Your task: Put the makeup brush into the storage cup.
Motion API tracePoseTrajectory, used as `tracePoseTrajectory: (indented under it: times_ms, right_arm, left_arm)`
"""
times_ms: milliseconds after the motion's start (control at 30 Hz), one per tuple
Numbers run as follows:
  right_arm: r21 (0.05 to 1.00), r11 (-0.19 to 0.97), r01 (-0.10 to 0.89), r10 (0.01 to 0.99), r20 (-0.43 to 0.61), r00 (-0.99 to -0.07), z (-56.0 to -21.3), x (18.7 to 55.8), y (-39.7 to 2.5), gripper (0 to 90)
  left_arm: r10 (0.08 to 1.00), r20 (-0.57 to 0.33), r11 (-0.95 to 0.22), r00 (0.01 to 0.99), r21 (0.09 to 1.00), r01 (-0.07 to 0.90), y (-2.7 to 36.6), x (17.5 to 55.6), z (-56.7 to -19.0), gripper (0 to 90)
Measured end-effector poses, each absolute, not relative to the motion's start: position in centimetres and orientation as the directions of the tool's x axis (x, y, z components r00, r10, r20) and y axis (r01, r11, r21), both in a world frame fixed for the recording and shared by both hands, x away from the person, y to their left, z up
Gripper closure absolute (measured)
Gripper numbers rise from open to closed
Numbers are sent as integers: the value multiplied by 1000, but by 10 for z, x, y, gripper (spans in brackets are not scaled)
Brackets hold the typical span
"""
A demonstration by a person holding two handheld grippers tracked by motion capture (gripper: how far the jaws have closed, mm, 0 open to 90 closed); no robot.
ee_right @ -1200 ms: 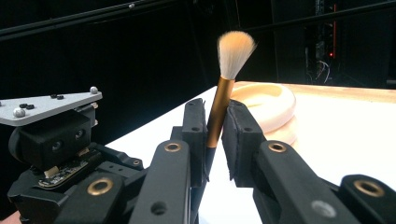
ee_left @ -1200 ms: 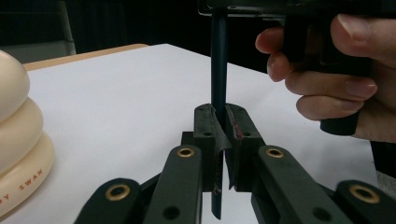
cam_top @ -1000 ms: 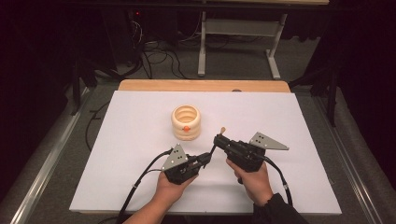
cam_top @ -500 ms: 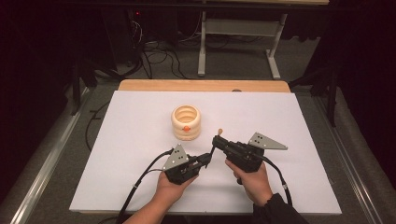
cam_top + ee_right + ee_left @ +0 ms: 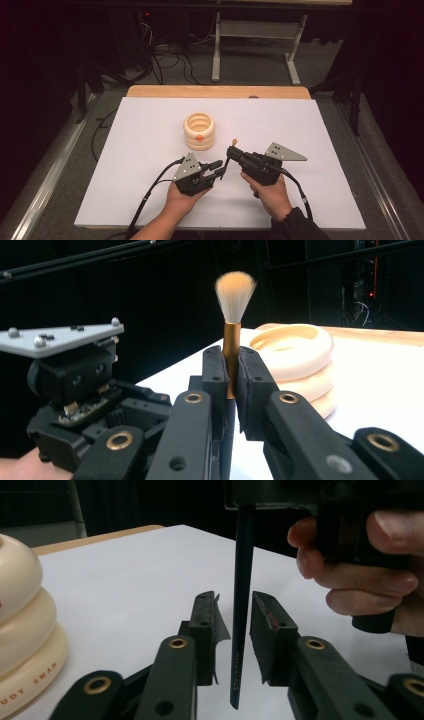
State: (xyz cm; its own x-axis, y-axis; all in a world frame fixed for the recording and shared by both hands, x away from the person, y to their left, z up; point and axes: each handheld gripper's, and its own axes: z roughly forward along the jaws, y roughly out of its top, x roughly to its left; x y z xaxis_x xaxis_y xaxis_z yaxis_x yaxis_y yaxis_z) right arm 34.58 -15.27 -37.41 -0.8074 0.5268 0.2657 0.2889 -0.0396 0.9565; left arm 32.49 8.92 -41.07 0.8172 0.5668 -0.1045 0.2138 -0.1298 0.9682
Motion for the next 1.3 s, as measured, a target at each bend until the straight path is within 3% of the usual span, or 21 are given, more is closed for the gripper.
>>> tracePoseTrajectory:
  times_ms: [500,933,1300]
  right_arm:
    - [968,41,248,498,196,-845,-380,340,-139,860]
    - [968,61,245,499,183,-847,-382,338,-135,860]
    - [971,65,232,505,168,-847,-382,338,-135,845]
  left_arm:
    - [561,-108,-129,821,968,216,92,324,-398,714]
    - [559,-97,-144,824,967,211,91,323,-397,823]
    - [557,-92,-144,825,968,205,91,323,-397,832]
